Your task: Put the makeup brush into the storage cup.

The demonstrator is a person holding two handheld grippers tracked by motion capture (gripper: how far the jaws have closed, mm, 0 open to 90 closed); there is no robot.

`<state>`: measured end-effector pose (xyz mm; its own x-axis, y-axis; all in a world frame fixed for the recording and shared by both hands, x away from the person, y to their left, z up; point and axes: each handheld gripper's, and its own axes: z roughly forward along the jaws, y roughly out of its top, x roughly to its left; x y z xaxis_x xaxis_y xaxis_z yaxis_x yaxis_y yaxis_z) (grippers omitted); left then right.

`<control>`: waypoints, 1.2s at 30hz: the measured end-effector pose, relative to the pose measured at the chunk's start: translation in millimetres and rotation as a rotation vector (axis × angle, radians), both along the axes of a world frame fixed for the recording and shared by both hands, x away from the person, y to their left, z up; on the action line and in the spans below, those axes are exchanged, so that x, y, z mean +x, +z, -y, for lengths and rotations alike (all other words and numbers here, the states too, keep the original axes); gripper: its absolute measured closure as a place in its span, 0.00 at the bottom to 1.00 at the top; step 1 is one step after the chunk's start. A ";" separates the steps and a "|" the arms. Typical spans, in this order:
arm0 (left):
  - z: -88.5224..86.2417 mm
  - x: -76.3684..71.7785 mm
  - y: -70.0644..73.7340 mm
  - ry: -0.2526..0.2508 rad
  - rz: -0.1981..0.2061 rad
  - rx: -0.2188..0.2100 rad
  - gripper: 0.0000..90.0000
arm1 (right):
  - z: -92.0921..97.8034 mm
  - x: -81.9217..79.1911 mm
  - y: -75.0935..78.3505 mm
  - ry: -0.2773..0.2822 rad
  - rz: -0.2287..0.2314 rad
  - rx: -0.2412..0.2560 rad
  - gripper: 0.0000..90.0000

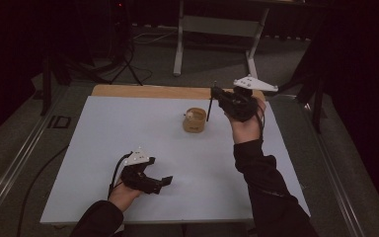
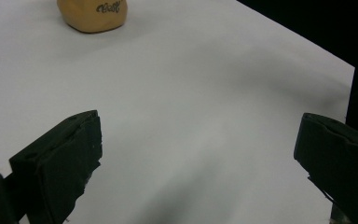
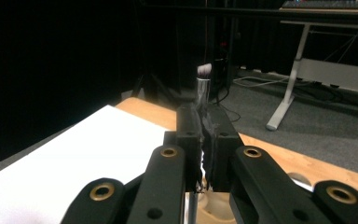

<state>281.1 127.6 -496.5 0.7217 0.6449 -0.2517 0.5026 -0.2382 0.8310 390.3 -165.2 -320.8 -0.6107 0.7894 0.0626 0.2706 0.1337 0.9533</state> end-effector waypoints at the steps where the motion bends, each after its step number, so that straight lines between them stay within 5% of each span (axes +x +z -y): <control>1: 0.2 -0.1 -0.3 0.002 -0.001 0.003 0.02 | 0.0 1.4 0.7 -0.001 0.003 -0.002 0.95; 19: -0.3 -1.3 -1.3 -0.001 0.000 0.008 0.02 | -11.7 32.6 11.7 -0.031 0.079 -0.030 0.96; 36: -0.3 -2.5 -2.6 -0.012 0.000 0.014 0.02 | -27.5 66.4 -16.8 -0.085 0.061 -0.045 0.96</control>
